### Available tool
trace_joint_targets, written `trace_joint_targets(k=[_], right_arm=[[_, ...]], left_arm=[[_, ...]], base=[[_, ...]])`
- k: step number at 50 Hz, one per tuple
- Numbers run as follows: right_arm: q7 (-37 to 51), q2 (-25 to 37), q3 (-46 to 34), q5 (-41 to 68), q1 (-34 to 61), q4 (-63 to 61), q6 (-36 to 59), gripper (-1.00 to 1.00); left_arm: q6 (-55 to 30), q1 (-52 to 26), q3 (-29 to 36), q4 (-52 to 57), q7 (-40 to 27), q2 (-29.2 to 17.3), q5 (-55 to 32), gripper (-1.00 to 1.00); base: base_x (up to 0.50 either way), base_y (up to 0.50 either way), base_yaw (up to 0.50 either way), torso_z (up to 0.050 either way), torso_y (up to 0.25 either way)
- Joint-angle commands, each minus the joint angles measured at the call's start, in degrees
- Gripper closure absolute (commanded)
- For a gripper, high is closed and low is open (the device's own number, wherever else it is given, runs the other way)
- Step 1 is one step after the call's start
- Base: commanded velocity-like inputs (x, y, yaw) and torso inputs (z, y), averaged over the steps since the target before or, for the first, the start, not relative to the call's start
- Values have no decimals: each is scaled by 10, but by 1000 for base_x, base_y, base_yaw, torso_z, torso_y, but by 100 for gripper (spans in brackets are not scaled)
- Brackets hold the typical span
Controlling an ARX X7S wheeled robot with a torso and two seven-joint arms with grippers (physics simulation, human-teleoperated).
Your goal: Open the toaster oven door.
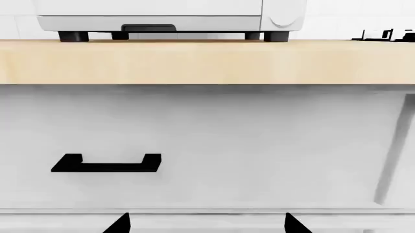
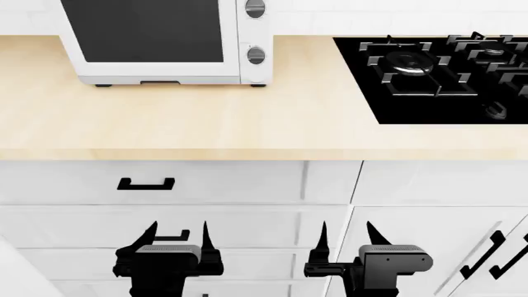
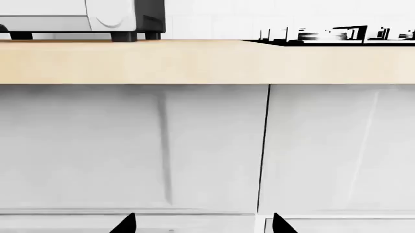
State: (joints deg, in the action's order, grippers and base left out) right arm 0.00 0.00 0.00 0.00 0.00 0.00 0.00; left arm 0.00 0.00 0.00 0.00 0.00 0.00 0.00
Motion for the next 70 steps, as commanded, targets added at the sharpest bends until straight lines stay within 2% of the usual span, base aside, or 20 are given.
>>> trace_joint_targets(k=[1,14,35,52,64,70], right_arm=[[11,9,-11,9,0,1,-1,-100],[33,29,-36,31,-3,-1,-4,-100],[48,51,-53,56,21,-39,34,-100],[52,82,-49,81,90,-93,122,-100],[41,113,-32,109,201,-97,212,-100],[35,124,-32,111,257,-68,236,-100]], left_arm=[[-2,0,11,2,-10,-9,-9,-100],[3,3,36,10,-31,-30,-28,-100],[-69,-13,54,85,-38,-61,-49,-100],[-219,-86,44,188,-23,-108,-89,-100],[-315,-196,39,189,0,-141,-112,-100],[-354,-249,28,179,9,-152,-131,-100]], base=[[0,0,0,0,0],[0,0,0,2,0],[0,0,0,50,0],[0,0,0,50,0],[0,0,0,50,0],[0,0,0,3,0]])
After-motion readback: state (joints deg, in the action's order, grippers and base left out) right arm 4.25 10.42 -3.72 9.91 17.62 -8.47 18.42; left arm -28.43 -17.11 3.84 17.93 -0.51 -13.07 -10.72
